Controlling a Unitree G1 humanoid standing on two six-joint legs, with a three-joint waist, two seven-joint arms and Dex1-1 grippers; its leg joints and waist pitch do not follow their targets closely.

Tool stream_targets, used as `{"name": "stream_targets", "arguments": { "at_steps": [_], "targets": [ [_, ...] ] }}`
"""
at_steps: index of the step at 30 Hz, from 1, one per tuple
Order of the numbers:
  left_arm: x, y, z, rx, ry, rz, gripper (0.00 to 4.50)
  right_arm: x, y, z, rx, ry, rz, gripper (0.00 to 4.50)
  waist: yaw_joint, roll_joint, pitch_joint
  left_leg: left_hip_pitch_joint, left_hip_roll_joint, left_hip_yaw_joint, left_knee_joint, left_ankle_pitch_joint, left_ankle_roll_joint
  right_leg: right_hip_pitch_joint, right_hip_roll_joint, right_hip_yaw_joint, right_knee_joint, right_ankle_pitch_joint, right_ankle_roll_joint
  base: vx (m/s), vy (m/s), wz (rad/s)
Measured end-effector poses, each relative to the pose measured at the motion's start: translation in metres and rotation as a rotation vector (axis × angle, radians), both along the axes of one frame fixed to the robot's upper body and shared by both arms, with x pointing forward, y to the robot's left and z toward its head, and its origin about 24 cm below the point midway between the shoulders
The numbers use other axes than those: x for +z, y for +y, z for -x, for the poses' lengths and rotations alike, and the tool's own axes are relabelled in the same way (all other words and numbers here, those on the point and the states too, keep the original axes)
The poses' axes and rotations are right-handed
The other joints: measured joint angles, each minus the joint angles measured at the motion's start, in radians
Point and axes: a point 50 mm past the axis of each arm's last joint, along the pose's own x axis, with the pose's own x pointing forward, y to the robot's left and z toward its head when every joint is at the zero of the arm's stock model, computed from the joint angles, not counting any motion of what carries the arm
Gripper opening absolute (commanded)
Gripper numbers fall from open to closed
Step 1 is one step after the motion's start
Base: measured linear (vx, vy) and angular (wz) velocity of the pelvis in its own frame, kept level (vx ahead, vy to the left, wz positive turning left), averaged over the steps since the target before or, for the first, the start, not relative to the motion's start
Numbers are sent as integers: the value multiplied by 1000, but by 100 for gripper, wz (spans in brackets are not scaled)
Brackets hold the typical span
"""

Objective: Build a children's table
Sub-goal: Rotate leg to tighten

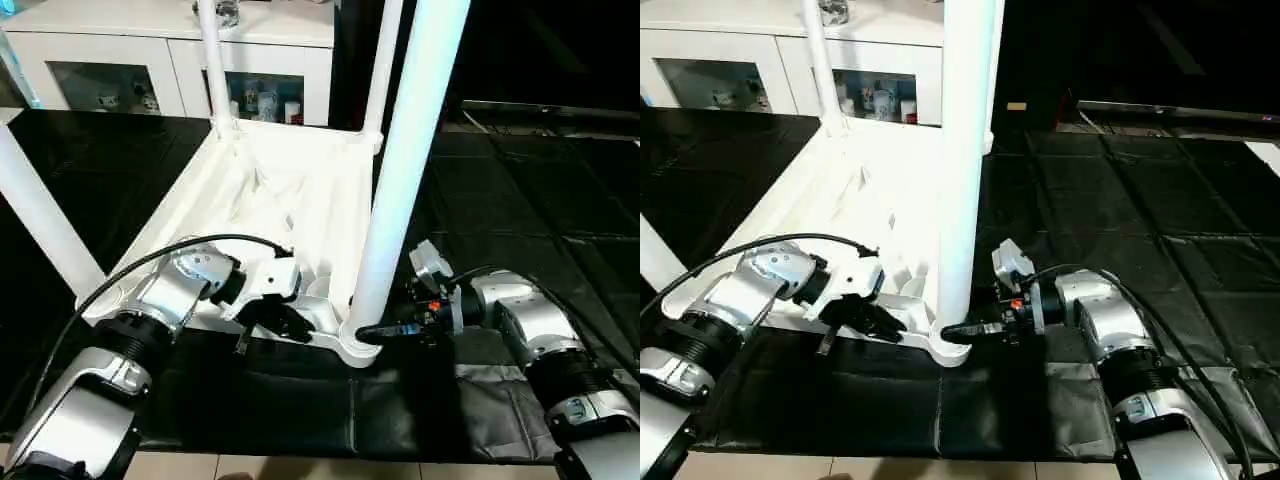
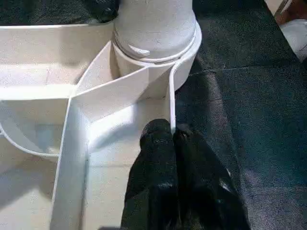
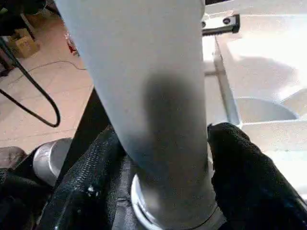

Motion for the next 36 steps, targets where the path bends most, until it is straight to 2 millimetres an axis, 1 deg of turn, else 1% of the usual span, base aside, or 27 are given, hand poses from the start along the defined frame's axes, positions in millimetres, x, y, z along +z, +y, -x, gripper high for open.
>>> {"name": "stream_targets", "arguments": {
  "at_steps": [3,5,8,10,13,14,15,16,17,19,20,21,23,24,27,28,30,31,34,35,36],
  "targets": [
    [0,0,0,2,0,-2,0,0,0,0,-2,7,1,237,0,0,0,0,0,0,0,0,0,0,0,0,0,0,0,0,0,0],
    [0,0,-1,13,4,-3,0,0,0,0,-10,13,0,214,0,0,0,0,0,0,0,0,0,1,0,0,1,0,0,0,0,0],
    [-1,-1,-2,56,19,3,0,-2,4,2,-54,11,-13,211,-1,0,0,0,0,0,0,0,0,2,0,1,2,0,1,0,0,0],
    [-2,-1,-5,117,19,5,0,-4,5,1,-128,-7,-15,208,-3,0,0,2,1,0,0,0,0,5,0,0,3,-4,7,0,0,0],
    [-5,-3,-12,260,-3,22,0,-7,9,-6,-303,-41,-4,204,-18,0,0,3,0,-1,0,0,0,5,0,1,2,-4,7,-17,-2,0],
    [-7,-6,-15,327,-9,40,0,-10,10,-9,-400,-46,-7,201,-26,0,0,3,-1,-1,1,0,0,5,0,1,1,-4,7,-56,6,-6],
    [-8,-13,-20,405,-18,56,0,-11,12,-13,-521,-49,-9,200,-37,0,0,2,-2,-2,3,0,0,4,0,0,0,-4,7,-56,6,-6],
    [-10,-18,-22,452,-18,69,0,-12,13,-17,-602,-49,-6,199,-47,0,0,2,-2,-4,5,0,0,4,0,-2,-3,-4,7,-55,22,-15],
    [-12,-25,-24,505,-15,91,0,-13,15,-20,-691,-48,0,198,-60,1,0,1,-3,-9,6,0,0,5,0,-7,-10,-4,7,0,0,0],
    [-16,-36,-26,580,-6,125,0,-13,17,-26,-807,-47,10,197,-74,1,0,0,-3,-17,6,0,0,7,0,-16,-23,-4,7,0,0,0],
    [-17,-41,-27,624,-2,140,0,-13,20,-29,-868,-43,16,197,-81,3,0,0,-3,-22,6,0,0,11,0,-24,-32,-4,7,0,0,0],
    [-18,-44,-28,653,-2,150,0,-13,22,-32,-901,-43,22,197,-83,4,1,0,-3,-25,6,0,0,12,0,-28,-39,-4,7,0,0,0],
    [-19,-50,-31,728,-10,162,0,-11,29,-39,-990,-40,39,197,-88,6,2,0,-3,-27,6,0,0,14,0,-31,-45,-4,7,0,0,0],
    [-18,-52,-33,757,-15,160,0,-10,33,-42,-1023,-43,49,197,-94,9,4,0,-3,-27,5,0,1,15,0,-33,-51,-4,7,0,0,0],
    [-18,-54,-34,772,-20,158,0,-9,36,-44,-1054,-49,48,197,-104,11,6,0,-4,-27,6,-1,2,16,-1,-34,-56,-4,7,0,0,0],
    [-17,-54,-34,772,-24,155,0,-9,37,-44,-1061,-47,46,252,-106,11,6,0,-4,-27,6,-1,2,16,-1,-33,-56,-4,7,0,0,0],
    [-17,-55,-34,765,-31,147,0,-9,38,-44,-1065,-49,44,252,-107,11,6,0,-5,-26,5,-1,3,16,-2,-32,-56,-4,7,0,0,0],
    [-16,-55,-34,759,-35,143,0,-8,38,-43,-1064,-51,41,269,-107,11,6,0,-5,-26,5,-1,3,16,-1,-31,-56,-4,7,0,0,0],
    [-15,-54,-35,746,-40,136,0,-7,39,-42,-1058,-54,33,295,-106,11,6,1,-5,-25,2,-1,3,16,-1,-29,-54,-3,4,0,0,0],
    [-14,-53,-35,732,-43,133,0,-8,38,-41,-1048,-59,27,311,-105,11,6,1,-5,-25,1,-1,3,15,-1,-29,-53,0,1,0,0,0],
    [-14,-53,-34,720,-44,132,0,-8,35,-39,-1031,-67,25,311,-103,11,6,0,-6,-25,0,-1,3,15,-1,-28,-53,1,-1,0,0,0]
  ]
}}
